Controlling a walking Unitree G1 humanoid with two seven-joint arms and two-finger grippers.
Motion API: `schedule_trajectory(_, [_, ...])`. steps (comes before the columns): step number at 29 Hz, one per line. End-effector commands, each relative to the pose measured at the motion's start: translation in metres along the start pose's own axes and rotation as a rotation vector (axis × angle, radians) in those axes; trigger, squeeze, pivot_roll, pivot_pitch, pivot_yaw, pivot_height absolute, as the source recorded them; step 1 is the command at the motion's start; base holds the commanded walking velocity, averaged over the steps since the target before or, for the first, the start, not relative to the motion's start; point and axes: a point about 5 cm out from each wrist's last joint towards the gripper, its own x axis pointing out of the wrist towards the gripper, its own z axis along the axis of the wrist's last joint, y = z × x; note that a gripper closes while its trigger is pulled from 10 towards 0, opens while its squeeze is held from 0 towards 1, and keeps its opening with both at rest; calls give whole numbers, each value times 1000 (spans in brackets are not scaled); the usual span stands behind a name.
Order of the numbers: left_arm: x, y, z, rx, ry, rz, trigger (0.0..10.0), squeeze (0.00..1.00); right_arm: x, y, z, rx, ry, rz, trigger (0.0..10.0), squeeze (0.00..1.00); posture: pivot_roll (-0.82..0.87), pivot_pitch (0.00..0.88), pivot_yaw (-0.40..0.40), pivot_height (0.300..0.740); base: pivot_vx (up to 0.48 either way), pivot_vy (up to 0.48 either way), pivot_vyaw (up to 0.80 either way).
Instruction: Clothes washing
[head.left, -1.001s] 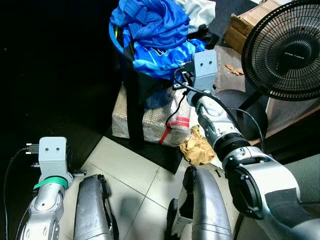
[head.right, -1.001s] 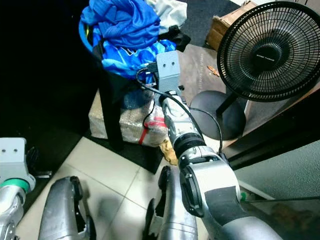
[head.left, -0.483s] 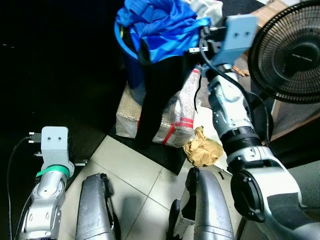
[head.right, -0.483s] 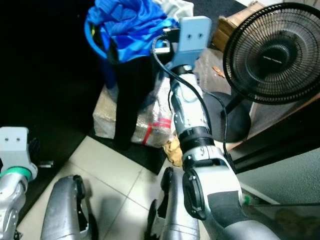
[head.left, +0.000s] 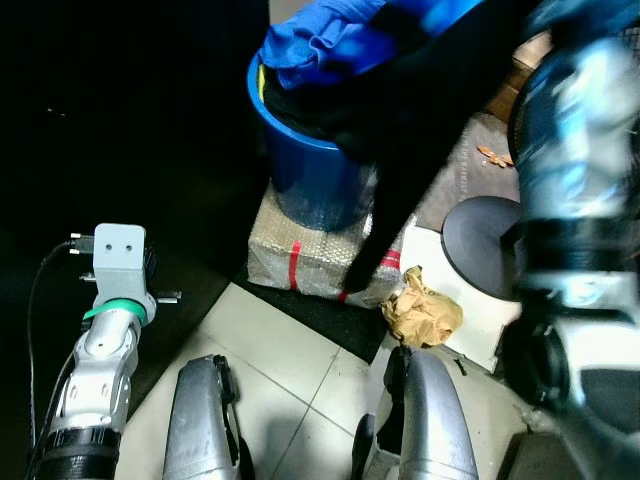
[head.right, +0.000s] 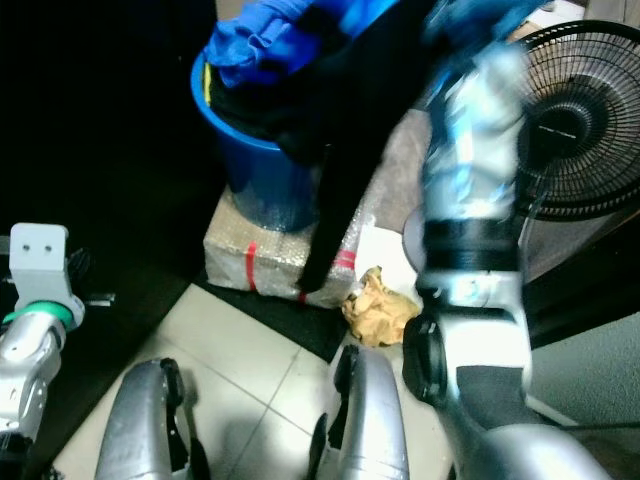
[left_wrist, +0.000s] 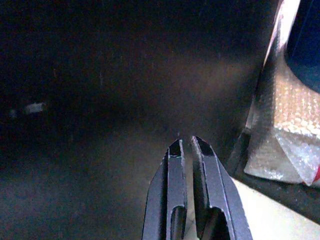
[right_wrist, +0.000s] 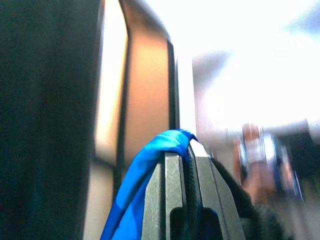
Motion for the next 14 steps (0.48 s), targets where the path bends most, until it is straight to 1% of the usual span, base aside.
schedule_trajectory(1, [-1, -1, -7, 20, 19, -11, 10000, 0, 16, 7, 44, 31, -207, 25, 10000, 0, 103, 62, 35, 445, 0, 0, 0])
schedule_trajectory(2, [0, -1, -8, 21, 18, -13, 10000, 0, 19, 9, 57, 47, -260, 33, 10000, 0, 103, 62, 35, 445, 0, 0, 0])
schedule_trajectory(3, [0, -1, -8, 21, 18, -13, 10000, 0, 19, 9, 57, 47, -260, 33, 10000, 0, 103, 62, 35, 445, 0, 0, 0])
schedule_trajectory(4, [1, -1, -8, 23, 18, -16, 10000, 0, 22, 11, 72, 76, -323, 34, 10000, 0, 101, 55, 44, 445, 0, 0, 0])
schedule_trajectory(5, [2, -1, -9, 28, 19, -21, 10000, 0, 20, 13, 68, 38, -306, 45, 10000, 0, 92, 49, 47, 445, 0, 0, 0])
schedule_trajectory(6, [3, -1, -9, 31, 20, -24, 10000, 0, 15, 14, 53, 5, -239, 53, 10000, 0, 95, 48, 45, 445, 0, 0, 0])
schedule_trajectory(7, [3, -1, -9, 31, 20, -24, 10000, 0, 15, 14, 53, 5, -239, 53, 10000, 0, 95, 48, 45, 445, 0, 0, 0])
schedule_trajectory(8, [3, -1, -9, 33, 18, -26, 10000, 0, 7, 14, 32, -12, -147, 50, 10000, 0, 101, 49, 41, 445, 0, 0, 0])
schedule_trajectory(9, [3, -1, -9, 33, 18, -26, 10000, 0, 7, 14, 32, -12, -147, 50, 10000, 0, 101, 49, 41, 445, 0, 0, 0])
schedule_trajectory(10, [4, -1, -8, 31, 13, -23, 10000, 0, -11, 15, 1, -10, 0, 45, 10000, 0, 106, 49, 34, 445, 0, 0, 0])
schedule_trajectory(11, [4, -1, -8, 31, 13, -23, 10000, 0, -11, 15, 1, -10, 0, 45, 10000, 0, 106, 49, 34, 445, 0, 0, 0])
schedule_trajectory(12, [4, 0, -5, 27, 6, -20, 10000, 0, -36, 17, -32, -25, 167, 30, 10000, 0, 106, 51, 30, 445, 0, 0, 0])
schedule_trajectory(13, [4, 0, -2, 23, -6, -17, 10000, 0, -69, 19, -62, -32, 343, 23, 10000, 0, 106, 51, 28, 445, 0, 0, 0])
schedule_trajectory(14, [4, 0, -2, 23, -6, -17, 10000, 0, -69, 19, -62, -32, 343, 23, 10000, 0, 106, 51, 28, 445, 0, 0, 0])
